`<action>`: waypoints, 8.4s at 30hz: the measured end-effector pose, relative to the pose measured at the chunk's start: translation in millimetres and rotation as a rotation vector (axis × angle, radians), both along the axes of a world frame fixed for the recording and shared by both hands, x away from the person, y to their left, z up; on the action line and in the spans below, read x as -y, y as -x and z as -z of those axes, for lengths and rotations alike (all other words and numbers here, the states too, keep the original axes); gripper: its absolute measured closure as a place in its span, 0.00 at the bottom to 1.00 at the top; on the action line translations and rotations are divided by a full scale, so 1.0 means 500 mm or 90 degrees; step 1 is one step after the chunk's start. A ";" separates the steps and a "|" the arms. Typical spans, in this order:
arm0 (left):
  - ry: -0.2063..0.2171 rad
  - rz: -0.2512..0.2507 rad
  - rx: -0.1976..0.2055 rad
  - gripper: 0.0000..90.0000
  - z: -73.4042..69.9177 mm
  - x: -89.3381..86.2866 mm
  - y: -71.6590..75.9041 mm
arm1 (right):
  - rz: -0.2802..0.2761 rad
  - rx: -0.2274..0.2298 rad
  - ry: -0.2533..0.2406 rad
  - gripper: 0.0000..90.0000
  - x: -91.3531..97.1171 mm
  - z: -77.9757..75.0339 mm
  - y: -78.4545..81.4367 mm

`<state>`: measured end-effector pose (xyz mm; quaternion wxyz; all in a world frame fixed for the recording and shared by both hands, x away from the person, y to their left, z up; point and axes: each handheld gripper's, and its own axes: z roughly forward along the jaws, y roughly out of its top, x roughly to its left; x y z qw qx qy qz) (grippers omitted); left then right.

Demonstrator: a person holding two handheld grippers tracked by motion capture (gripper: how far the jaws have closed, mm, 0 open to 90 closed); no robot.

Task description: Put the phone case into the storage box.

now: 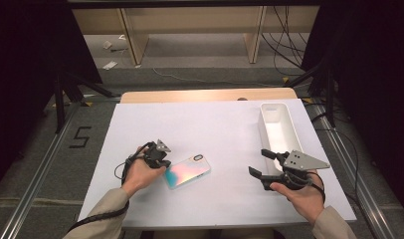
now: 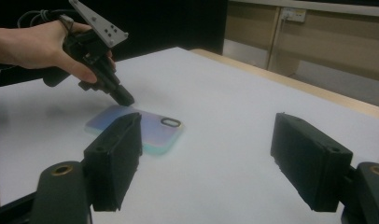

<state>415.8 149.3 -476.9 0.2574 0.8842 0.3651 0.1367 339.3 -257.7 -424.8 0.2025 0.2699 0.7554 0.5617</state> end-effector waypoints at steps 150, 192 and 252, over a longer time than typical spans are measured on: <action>-0.081 0.140 -0.141 0.19 -0.015 0.144 -0.017 | -0.001 0.000 0.002 0.27 -0.003 -0.002 0.000; 0.151 0.048 0.102 0.19 -0.079 0.117 0.011 | 0.033 -0.002 -0.026 0.22 -0.025 -0.017 -0.016; 0.192 0.065 0.178 0.19 -0.082 0.156 0.064 | 0.034 -0.035 -0.051 0.23 -0.168 -0.031 -0.129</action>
